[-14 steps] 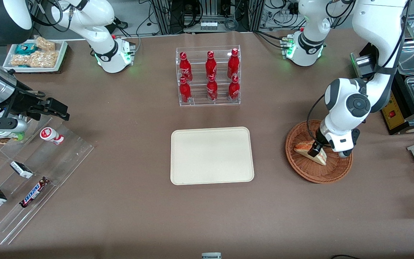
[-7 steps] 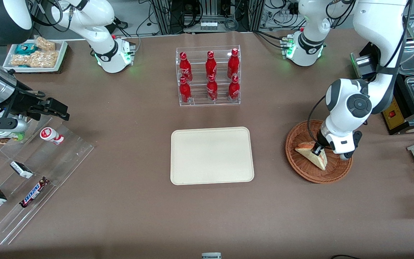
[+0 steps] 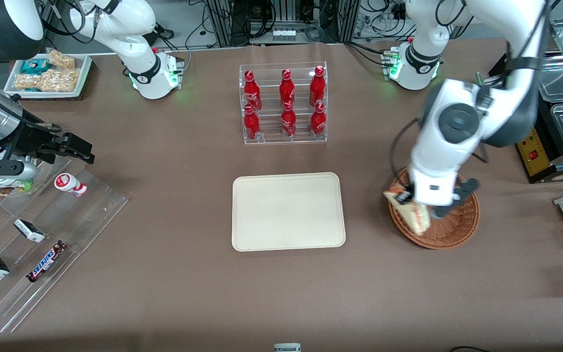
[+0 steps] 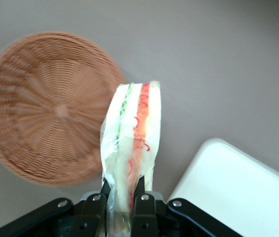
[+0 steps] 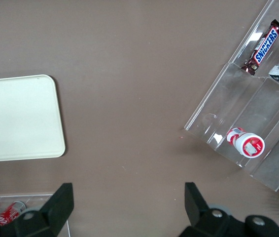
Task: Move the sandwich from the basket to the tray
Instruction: 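Lift the sandwich out of the basket and carry it over the tray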
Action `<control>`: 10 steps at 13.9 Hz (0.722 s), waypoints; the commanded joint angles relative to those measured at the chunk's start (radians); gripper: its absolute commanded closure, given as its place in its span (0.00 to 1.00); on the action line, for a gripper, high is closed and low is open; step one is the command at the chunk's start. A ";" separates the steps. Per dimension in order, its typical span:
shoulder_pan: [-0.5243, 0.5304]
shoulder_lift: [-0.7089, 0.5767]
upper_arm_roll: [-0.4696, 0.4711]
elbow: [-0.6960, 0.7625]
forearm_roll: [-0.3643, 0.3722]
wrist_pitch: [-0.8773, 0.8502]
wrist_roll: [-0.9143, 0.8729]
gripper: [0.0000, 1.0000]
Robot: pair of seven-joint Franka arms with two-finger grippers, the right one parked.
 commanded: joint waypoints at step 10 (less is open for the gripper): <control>-0.288 0.298 0.017 0.092 0.004 0.339 0.128 0.97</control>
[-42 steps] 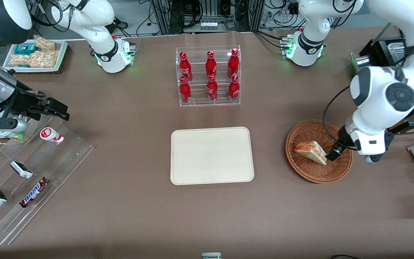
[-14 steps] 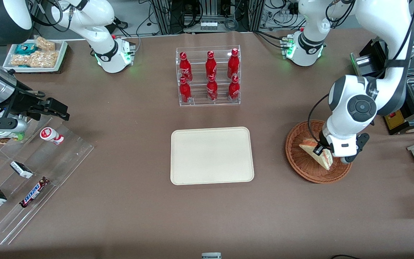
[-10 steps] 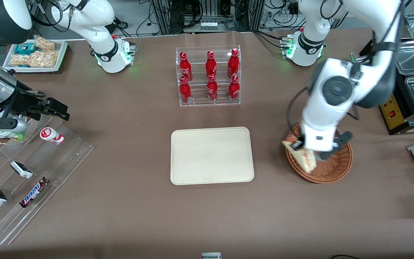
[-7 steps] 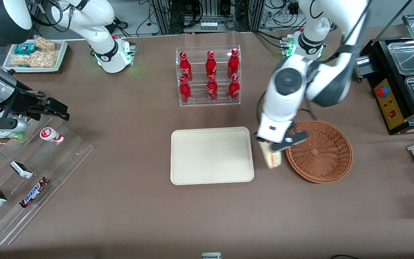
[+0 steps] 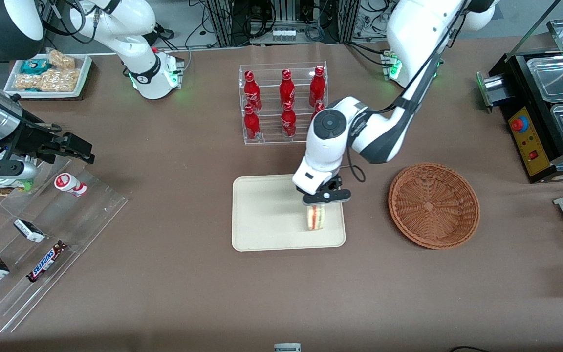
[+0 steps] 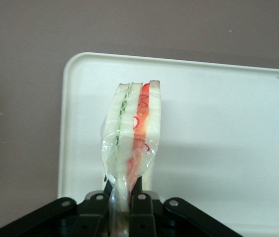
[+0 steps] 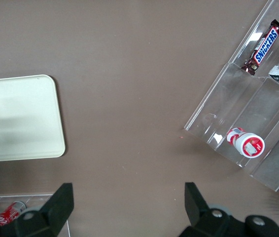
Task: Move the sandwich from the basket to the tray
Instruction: 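Lower the sandwich onto the tray and open the left gripper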
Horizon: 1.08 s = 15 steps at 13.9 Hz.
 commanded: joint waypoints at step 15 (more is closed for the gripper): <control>-0.057 0.108 0.017 0.068 0.006 0.098 0.016 0.00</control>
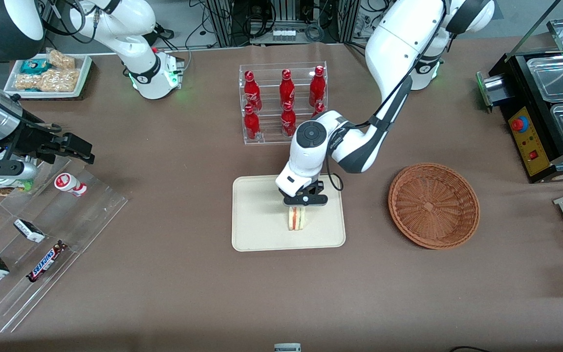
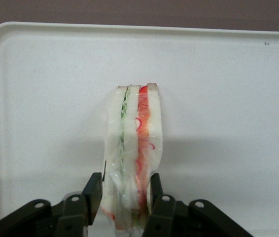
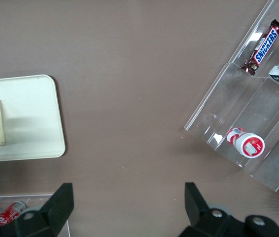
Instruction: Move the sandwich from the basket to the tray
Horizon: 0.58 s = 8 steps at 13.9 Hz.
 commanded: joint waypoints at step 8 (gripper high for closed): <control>0.302 -0.412 0.047 0.005 -0.003 -0.447 0.007 0.00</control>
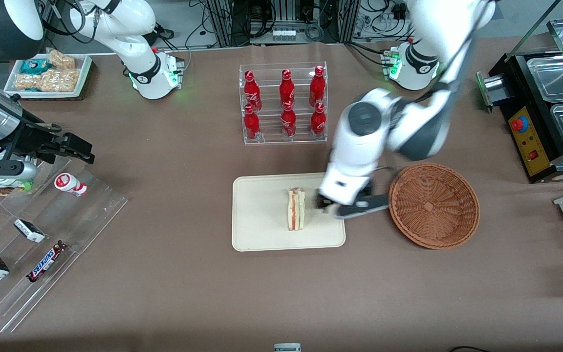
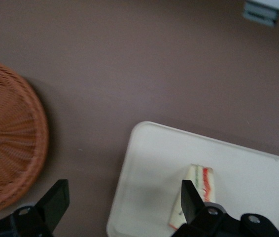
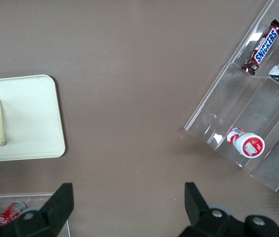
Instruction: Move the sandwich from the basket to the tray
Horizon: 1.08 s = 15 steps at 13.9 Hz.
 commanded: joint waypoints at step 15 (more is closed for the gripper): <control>0.473 -0.453 0.013 -0.198 -0.184 -0.321 0.862 0.00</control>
